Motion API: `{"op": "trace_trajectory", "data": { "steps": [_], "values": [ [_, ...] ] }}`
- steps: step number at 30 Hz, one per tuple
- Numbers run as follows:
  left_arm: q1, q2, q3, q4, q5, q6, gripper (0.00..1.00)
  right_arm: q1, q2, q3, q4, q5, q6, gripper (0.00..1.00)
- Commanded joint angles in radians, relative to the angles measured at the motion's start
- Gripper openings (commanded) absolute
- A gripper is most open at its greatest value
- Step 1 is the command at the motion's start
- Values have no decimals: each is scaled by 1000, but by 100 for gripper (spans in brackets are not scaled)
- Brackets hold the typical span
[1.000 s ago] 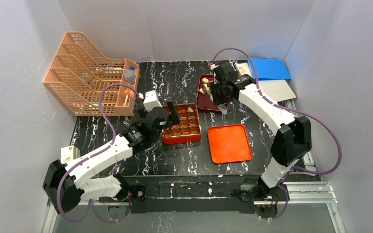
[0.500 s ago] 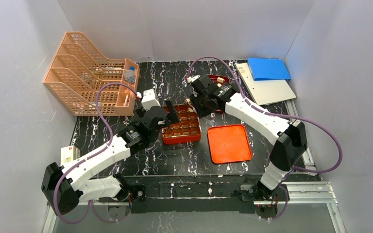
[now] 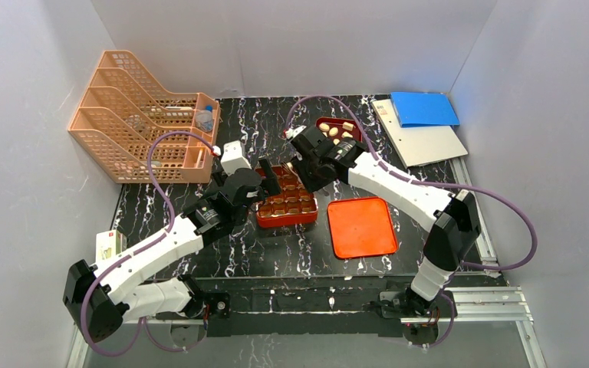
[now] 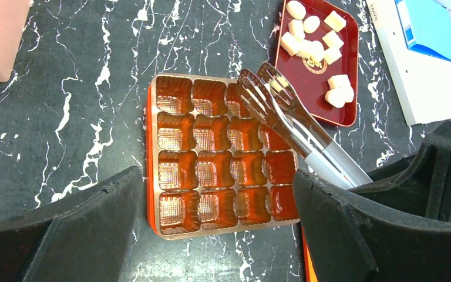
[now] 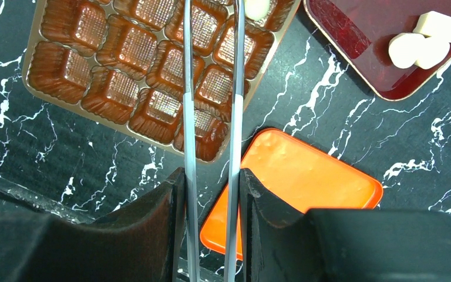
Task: Pack the chocolate
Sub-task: Place the fake chocolate in the packing box.
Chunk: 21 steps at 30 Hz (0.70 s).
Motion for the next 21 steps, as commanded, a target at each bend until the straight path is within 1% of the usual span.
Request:
{"op": "trace_trajectory", "data": {
  "steps": [1, 12, 14, 17, 21],
  "values": [
    [7, -27, 20, -13, -35, 1, 97, 14, 9, 42, 15, 23, 15, 1],
    [7, -25, 4, -13, -33, -2, 97, 19, 18, 16, 23, 56, 12, 1],
    [7, -25, 2, -13, -33, -3, 97, 19, 21, 16, 23, 71, 9, 5],
    [7, -23, -2, -8, -33, -2, 97, 19, 29, 14, 24, 74, 6, 13],
    [6, -18, -6, -3, -31, -1, 97, 19, 38, 9, 29, 72, 4, 16]
  ]
}}
